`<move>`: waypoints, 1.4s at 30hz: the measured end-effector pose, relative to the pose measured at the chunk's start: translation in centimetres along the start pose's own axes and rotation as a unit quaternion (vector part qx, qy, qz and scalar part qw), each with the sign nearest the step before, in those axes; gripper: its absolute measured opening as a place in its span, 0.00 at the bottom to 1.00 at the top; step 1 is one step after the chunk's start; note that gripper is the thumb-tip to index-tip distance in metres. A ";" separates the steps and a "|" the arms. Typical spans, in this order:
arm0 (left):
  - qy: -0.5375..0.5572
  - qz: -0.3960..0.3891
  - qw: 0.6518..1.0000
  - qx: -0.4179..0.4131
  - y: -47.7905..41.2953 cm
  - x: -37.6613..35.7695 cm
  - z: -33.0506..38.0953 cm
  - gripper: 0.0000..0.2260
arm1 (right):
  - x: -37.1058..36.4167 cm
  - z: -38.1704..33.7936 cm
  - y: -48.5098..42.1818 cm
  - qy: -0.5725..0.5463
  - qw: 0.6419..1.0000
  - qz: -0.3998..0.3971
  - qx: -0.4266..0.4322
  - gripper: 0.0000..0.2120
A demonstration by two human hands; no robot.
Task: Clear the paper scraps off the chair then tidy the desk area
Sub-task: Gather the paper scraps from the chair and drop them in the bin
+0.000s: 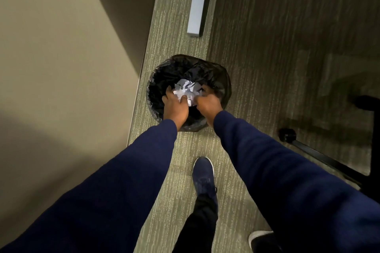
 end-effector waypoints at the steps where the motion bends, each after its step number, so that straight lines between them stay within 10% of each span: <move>1: -0.001 -0.001 1.000 -0.001 0.1 0.1 -0.2 0.29 | 0.1 0.1 0.2 -0.003 1.000 -0.004 0.003 0.24; 15: 0.010 -0.008 0.995 -0.099 10.5 -3.0 5.5 0.17 | 11.7 -0.9 9.4 -0.094 0.993 0.060 0.048 0.20; 42: -0.161 -0.194 0.918 -0.305 50.8 -38.6 14.8 0.19 | 53.4 16.5 40.5 -0.160 0.922 0.352 0.020 0.16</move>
Point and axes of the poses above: each hand's wrist, its own y-axis away from the middle knuckle, its own x-axis out of the back of the hand, z = x × y, the point moved 5 cm from there along -y, towards the middle knuckle, and after that the axes turned 14 degrees about x, right-handed, at the moved point
